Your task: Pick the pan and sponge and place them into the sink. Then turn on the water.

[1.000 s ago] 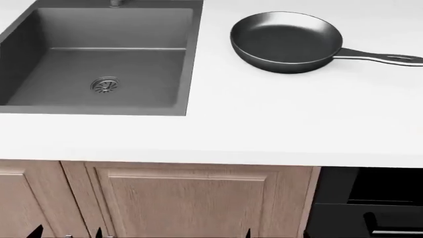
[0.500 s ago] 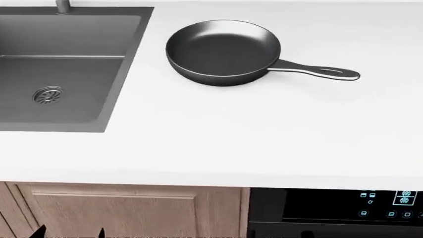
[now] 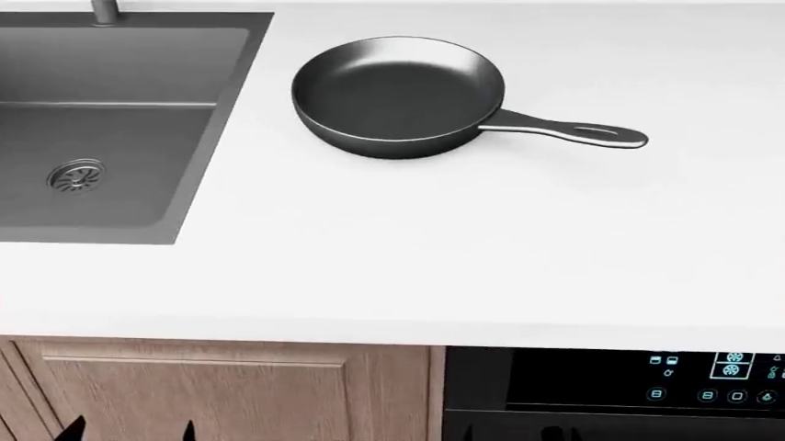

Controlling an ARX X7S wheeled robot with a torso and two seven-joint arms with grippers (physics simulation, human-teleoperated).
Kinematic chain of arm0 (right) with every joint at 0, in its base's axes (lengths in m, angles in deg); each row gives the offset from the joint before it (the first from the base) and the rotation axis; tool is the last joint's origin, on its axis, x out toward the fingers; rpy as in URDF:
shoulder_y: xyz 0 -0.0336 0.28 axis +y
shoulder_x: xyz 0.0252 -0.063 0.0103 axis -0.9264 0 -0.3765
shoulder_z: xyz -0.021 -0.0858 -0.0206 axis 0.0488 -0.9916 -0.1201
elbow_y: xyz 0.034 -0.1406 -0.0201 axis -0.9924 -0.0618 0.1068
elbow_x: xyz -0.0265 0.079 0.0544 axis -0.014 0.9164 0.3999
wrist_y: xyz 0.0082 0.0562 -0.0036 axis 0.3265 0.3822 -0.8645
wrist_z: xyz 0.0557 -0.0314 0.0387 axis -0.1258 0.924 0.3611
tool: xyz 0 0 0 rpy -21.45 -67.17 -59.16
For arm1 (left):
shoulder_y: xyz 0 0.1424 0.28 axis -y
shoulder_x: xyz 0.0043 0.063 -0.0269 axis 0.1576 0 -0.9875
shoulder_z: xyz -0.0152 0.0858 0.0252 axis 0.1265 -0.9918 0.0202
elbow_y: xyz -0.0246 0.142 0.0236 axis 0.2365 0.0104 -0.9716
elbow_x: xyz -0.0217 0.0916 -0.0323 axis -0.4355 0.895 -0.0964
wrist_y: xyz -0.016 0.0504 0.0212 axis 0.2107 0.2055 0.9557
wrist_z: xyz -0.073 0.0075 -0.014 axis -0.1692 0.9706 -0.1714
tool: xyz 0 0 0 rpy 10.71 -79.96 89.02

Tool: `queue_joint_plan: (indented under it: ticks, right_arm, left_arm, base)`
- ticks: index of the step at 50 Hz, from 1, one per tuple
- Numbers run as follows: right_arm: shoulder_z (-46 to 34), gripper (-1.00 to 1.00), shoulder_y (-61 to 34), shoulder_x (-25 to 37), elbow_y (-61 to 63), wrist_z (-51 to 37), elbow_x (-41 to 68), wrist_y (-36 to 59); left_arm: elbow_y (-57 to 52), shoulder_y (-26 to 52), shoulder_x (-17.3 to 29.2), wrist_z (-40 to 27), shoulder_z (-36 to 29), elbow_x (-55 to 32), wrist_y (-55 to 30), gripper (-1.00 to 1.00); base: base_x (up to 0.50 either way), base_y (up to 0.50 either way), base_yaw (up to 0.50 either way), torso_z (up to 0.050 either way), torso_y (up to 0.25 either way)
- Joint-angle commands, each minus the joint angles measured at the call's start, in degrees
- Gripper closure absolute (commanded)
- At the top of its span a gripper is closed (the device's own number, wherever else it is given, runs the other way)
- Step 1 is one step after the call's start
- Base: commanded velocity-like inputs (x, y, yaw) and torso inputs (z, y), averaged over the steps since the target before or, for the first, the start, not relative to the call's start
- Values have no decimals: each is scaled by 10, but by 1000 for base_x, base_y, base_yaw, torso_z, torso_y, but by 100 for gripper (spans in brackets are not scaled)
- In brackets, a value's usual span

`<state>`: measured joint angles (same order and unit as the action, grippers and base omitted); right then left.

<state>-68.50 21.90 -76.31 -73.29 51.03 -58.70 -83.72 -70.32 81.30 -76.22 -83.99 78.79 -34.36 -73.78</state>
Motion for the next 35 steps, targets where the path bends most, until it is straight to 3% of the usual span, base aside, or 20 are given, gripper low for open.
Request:
queue_joint_plan:
  ticks: [1,6,35]
  right_arm:
    - [-6,-100,-2,6,-3,-5,8,-2]
    - [-10,-100,-3,8,-3,-8,10,0]
    - [-25,-100,-3,20,0,-24,17,0]
  left_arm:
    - [0,0,7,-5,-5,-8,2,-100]
    - [-1,-1,8,-8,-8,-9,7,-100]
    - [-4,3,16,-29,-26,-14,8,-100]
  base:
    - [0,0,0,0,0]
    - [0,0,0,18,0]
    - [0,0,0,50,0]
